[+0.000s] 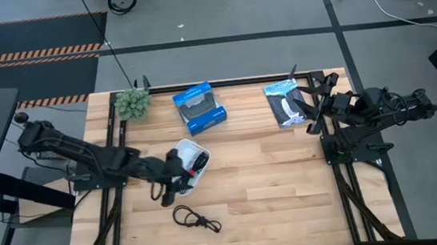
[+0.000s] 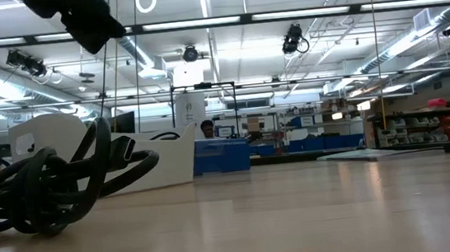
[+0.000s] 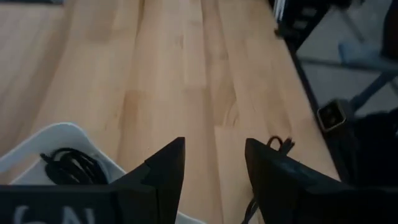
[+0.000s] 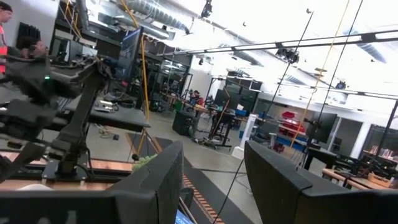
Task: Pick and place USB-C Cables
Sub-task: Put the black cable wire into the white bin
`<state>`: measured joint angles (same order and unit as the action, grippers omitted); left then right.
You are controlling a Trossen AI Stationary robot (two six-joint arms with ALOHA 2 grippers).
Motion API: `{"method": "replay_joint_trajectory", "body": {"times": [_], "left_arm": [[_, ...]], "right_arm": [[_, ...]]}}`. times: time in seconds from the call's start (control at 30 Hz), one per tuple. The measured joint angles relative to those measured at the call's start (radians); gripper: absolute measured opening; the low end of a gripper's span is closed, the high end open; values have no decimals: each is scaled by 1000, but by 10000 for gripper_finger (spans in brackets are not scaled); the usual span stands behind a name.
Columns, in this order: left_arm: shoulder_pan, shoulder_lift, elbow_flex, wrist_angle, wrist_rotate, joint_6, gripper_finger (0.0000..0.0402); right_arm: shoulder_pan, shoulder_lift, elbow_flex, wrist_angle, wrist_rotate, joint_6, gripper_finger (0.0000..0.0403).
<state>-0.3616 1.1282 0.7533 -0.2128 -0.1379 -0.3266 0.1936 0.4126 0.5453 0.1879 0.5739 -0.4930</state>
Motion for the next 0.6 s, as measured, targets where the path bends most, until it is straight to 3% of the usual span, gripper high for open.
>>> {"method": "replay_joint_trajectory", "body": {"times": [0.27, 0.6], "left_arm": [[-71, 227, 206, -106, 0, 50, 182], [-129, 452, 451, -375, 1, 70, 267]], "right_arm": [[0, 0, 0, 0, 0, -8, 176], [0, 0, 0, -1, 0, -8, 176]]}}
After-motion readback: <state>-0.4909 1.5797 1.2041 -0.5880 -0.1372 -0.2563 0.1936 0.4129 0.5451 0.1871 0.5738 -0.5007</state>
